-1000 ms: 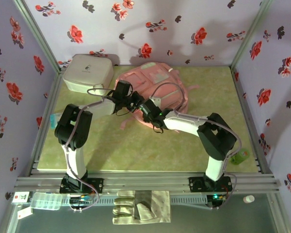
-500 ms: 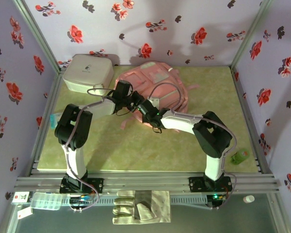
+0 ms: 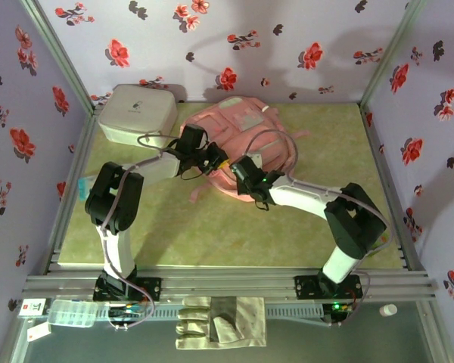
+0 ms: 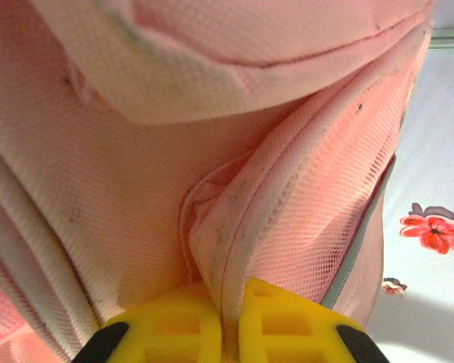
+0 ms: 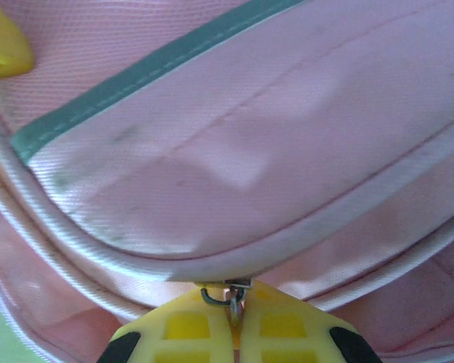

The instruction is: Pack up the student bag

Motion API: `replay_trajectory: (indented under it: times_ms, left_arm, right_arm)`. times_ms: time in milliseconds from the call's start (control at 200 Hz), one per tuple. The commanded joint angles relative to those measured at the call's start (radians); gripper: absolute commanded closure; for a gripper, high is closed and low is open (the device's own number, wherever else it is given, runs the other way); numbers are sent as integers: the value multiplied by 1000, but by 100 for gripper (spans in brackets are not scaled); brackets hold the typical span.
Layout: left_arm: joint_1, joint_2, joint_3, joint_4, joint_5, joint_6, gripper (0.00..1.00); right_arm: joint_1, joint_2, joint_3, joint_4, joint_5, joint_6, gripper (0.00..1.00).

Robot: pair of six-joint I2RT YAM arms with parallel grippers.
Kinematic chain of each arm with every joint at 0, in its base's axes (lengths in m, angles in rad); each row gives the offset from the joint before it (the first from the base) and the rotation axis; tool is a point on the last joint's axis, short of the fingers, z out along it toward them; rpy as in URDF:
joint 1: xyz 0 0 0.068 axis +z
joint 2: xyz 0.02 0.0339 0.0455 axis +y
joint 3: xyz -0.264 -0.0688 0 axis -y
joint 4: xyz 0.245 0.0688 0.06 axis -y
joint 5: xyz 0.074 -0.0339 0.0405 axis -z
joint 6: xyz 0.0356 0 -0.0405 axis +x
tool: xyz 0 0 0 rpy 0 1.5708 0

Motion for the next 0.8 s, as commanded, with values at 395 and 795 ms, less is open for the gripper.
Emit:
replay_trajectory:
  times_ms: [395, 795]
  left_arm:
    - [37, 12, 65, -208, -76, 248, 100]
    - [40, 24, 182, -393, -107, 480, 100]
  right_arm:
    - [-348, -51, 5, -116, -104, -200, 99]
    - [-443, -37, 58, -128, -223, -246, 100]
